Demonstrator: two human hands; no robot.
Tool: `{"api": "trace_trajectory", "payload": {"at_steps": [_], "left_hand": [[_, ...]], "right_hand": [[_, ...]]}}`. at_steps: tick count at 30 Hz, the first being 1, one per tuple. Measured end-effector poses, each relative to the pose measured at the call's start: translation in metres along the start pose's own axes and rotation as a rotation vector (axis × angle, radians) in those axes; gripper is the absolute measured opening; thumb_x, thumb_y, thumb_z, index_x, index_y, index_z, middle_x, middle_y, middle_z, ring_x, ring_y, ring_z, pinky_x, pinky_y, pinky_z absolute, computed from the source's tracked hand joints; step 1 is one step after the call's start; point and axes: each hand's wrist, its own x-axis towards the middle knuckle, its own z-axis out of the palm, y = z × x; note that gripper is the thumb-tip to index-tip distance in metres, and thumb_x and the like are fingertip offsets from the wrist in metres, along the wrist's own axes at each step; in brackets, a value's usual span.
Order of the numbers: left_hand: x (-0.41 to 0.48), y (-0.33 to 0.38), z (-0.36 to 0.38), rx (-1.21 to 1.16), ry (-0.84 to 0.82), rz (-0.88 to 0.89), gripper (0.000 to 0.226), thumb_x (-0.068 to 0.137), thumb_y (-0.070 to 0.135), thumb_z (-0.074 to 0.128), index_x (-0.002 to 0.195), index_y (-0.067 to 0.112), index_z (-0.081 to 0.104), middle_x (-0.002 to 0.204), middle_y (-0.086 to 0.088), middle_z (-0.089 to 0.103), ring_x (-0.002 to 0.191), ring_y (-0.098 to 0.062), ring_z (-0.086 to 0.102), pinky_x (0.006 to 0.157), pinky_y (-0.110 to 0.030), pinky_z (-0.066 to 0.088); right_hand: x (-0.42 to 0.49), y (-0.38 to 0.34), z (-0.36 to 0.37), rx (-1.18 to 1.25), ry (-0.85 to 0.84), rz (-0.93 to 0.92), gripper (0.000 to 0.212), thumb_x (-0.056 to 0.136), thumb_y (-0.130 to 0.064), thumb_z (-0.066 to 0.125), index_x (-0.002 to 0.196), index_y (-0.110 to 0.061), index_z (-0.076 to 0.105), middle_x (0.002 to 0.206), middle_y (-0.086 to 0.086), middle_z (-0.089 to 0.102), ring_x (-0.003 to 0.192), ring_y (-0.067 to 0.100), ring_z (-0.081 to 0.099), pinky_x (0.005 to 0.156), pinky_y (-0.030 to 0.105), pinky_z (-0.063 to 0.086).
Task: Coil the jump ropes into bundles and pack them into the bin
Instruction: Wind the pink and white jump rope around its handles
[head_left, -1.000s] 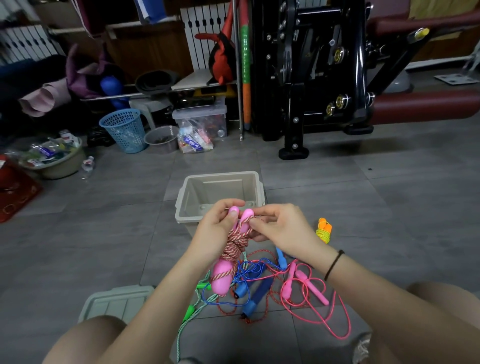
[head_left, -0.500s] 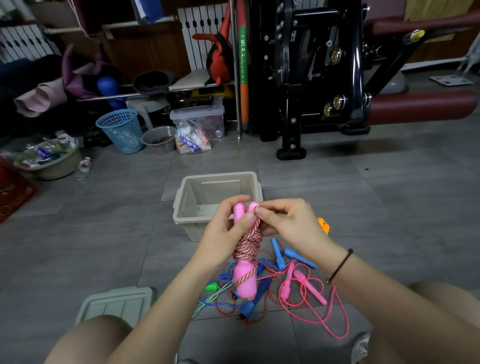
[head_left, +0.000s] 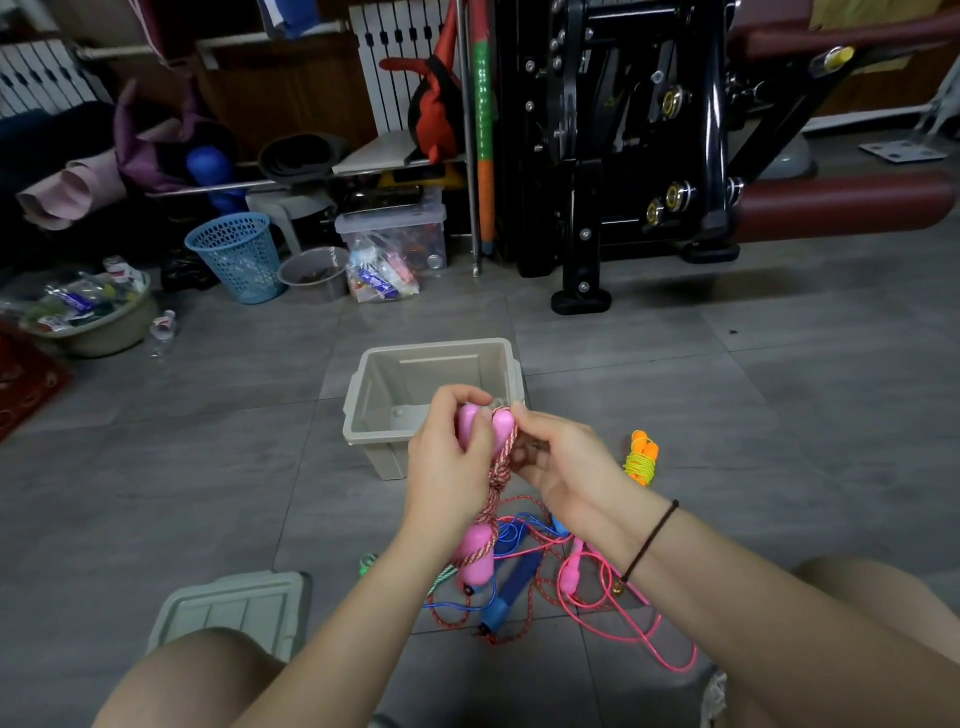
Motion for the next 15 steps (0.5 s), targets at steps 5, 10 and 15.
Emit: {"api": "trace_trajectory", "payload": {"at_steps": [5, 10, 15], "left_hand": [[0.01, -0.003, 0.003, -0.253, 0.096, -0.069, 0.006, 0.083, 0.028, 0.052, 0.083, 0.031, 0.057, 0.08, 0.014, 0.062, 0.078, -0.011, 0.058, 0.076, -0.034, 0.047], [0.017, 0.006, -0.002, -0.345, 0.225, -0.048, 0.021, 0.095, 0.01, 0.048, 0.084, 0.025, 0.057, 0.08, 0.011, 0.06, 0.075, -0.004, 0.054, 0.073, -0.024, 0.043], [0.022, 0.008, -0.018, -0.086, 0.178, 0.109, 0.013, 0.088, 0.034, 0.046, 0.087, 0.027, 0.057, 0.084, 0.012, 0.06, 0.079, -0.004, 0.055, 0.073, -0.019, 0.041]], "right_hand": [[0.002, 0.002, 0.012, -0.022, -0.1, 0.114, 0.016, 0.092, -0.025, 0.053, 0.092, -0.02, 0.068, 0.069, -0.005, 0.065, 0.064, 0.01, 0.052, 0.063, 0.025, 0.038], [0.004, 0.012, 0.024, 0.031, -0.238, 0.259, 0.042, 0.086, -0.055, 0.054, 0.109, -0.024, 0.068, 0.093, -0.003, 0.07, 0.079, 0.014, 0.064, 0.071, 0.026, 0.052], [0.008, 0.02, 0.021, -0.3, -0.249, 0.299, 0.084, 0.067, -0.092, 0.029, 0.092, -0.021, 0.067, 0.069, 0.004, 0.059, 0.056, 0.02, 0.055, 0.046, 0.024, 0.047]]}}
